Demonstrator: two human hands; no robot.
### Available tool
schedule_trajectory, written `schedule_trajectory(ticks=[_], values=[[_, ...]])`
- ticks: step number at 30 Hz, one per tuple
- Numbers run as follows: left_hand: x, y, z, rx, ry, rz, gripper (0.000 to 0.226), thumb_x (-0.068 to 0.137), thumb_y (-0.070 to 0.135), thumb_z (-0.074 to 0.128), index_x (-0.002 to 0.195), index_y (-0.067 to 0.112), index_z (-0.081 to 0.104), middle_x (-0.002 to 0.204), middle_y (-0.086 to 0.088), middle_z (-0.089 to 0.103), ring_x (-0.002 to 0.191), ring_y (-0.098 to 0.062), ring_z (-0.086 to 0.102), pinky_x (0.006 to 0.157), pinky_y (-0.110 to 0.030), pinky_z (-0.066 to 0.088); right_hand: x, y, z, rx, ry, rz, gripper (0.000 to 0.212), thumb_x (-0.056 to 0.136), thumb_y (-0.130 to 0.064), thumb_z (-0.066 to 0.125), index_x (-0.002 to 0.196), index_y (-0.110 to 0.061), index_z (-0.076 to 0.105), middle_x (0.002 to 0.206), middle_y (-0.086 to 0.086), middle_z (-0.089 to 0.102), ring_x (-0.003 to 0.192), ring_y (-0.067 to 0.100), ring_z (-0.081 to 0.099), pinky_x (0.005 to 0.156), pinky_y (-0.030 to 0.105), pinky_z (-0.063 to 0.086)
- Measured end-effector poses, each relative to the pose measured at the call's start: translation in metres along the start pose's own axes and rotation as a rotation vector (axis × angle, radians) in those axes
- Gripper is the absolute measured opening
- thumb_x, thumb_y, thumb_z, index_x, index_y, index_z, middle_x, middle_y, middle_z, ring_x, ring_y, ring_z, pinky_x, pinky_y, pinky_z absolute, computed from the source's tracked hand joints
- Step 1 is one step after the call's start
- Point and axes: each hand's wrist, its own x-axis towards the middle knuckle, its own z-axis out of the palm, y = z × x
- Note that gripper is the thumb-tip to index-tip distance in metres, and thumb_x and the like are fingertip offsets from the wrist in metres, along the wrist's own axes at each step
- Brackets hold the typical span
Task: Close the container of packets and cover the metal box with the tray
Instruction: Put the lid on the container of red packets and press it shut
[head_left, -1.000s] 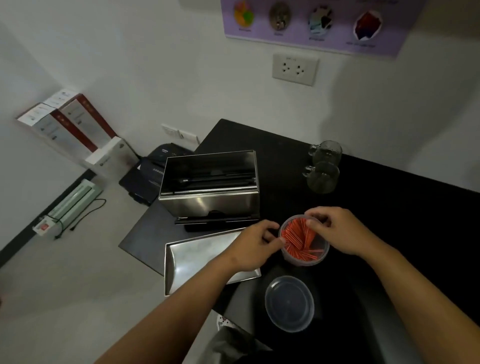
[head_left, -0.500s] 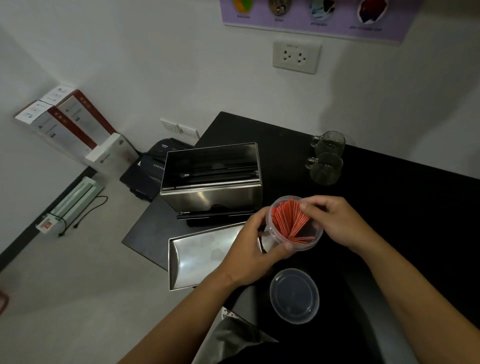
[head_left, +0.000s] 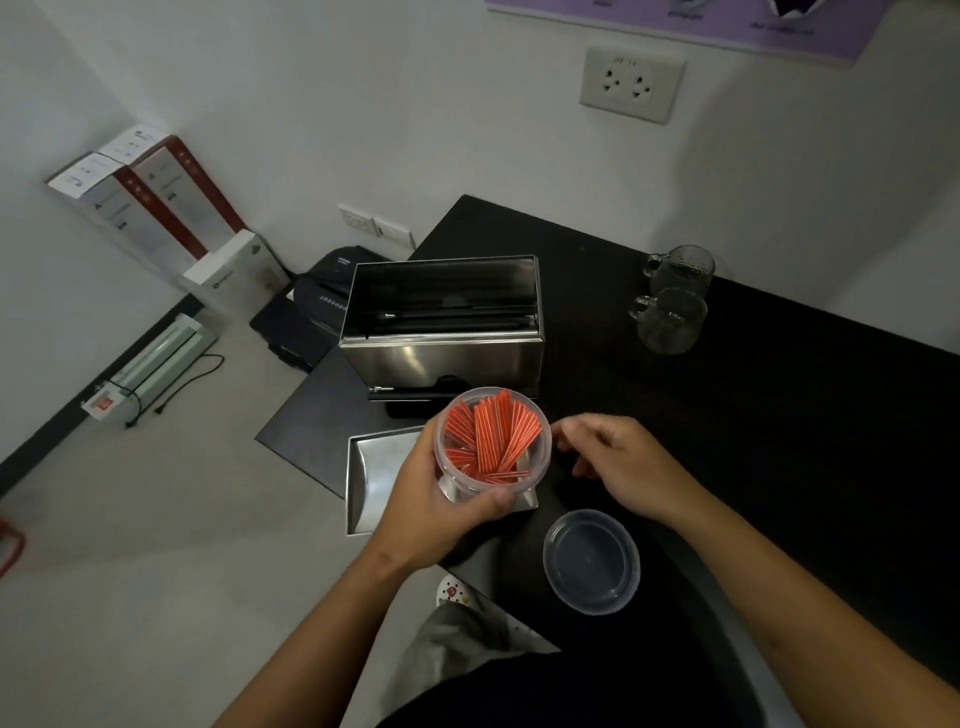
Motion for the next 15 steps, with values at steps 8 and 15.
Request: schedule_trajectory(ticks=[8,15], values=[[-0.017,-0.001,-0.009,0.053,0.067,-0.03,0.078,0.071,0.061,0.088,0.136,0.066,0.045,0.132,0.03,0.064,0.125,0.0,0.063,0.094,-0.01,0.052,0.004,0.053,0.02,-0.822,-0.25,-0.057,0.037,0.095,-0.041,0.066,0.131,-0.032,0.066,0.125,-0.008,0.057,0.119,0.012,0.053,0.096,0.028,0.045],[-0.029,0.001,-0.018,0.034,0.102,-0.065,0.075,0.072,0.068,0.084,0.135,0.07,0.044,0.13,0.032,0.064,0.125,0.002,0.062,0.093,-0.009,0.051,0.007,0.05,0.017,-0.797,-0.228,-0.028,0.012,0.098,-0.038,0.062,0.106,-0.035,0.07,0.108,-0.011,0.061,0.1,0.009,0.06,0.083,0.028,0.049]])
